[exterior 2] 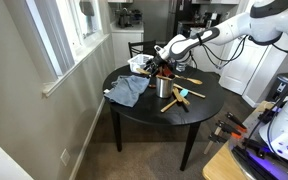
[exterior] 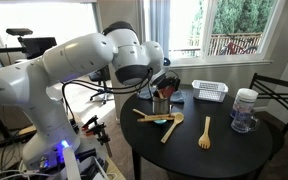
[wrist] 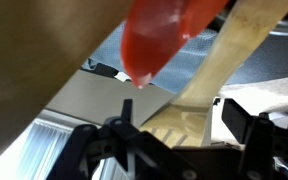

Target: Put the spoon into the bucket

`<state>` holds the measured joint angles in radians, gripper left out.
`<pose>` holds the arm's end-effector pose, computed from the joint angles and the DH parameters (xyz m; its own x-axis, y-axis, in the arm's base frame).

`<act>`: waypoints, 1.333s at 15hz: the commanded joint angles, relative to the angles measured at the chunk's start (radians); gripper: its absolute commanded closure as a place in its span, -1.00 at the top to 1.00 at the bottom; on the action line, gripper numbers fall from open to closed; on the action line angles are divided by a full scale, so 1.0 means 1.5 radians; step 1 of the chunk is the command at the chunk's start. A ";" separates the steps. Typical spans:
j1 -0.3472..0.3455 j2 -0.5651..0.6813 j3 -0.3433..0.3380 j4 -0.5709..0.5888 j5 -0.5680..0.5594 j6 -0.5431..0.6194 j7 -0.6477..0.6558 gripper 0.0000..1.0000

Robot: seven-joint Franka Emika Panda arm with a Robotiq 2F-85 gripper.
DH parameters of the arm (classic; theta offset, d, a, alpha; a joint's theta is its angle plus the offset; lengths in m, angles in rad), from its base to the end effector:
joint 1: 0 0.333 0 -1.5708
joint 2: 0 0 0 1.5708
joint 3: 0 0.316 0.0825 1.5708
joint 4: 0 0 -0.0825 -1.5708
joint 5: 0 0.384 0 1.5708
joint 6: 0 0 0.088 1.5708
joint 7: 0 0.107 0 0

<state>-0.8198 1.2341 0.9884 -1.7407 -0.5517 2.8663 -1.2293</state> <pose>0.6831 0.0358 0.1585 0.0972 0.7433 0.6619 0.9175 -0.3246 0.2299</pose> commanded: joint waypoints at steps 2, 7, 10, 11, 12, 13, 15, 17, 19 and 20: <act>0.014 -0.032 -0.017 -0.005 0.093 0.010 -0.079 0.09; 0.027 -0.063 -0.040 -0.015 0.129 0.041 -0.095 -0.54; 0.030 -0.097 -0.059 -0.037 0.126 0.100 -0.084 -0.85; 0.026 -0.108 -0.062 -0.049 0.123 0.118 -0.082 -0.86; 0.023 -0.120 -0.065 -0.061 0.119 0.137 -0.078 -0.84; 0.022 -0.127 -0.067 -0.069 0.116 0.152 -0.077 -0.83; 0.020 -0.146 -0.073 -0.085 0.111 0.177 -0.069 -0.83; 0.018 -0.159 -0.077 -0.097 0.107 0.192 -0.067 -0.82; 0.008 -0.166 -0.071 -0.110 0.105 0.199 -0.067 -0.82; -0.003 -0.163 -0.060 -0.118 0.104 0.201 -0.070 -0.82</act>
<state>-0.7866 1.0388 0.8845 -1.8414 -0.4058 3.1298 -1.3293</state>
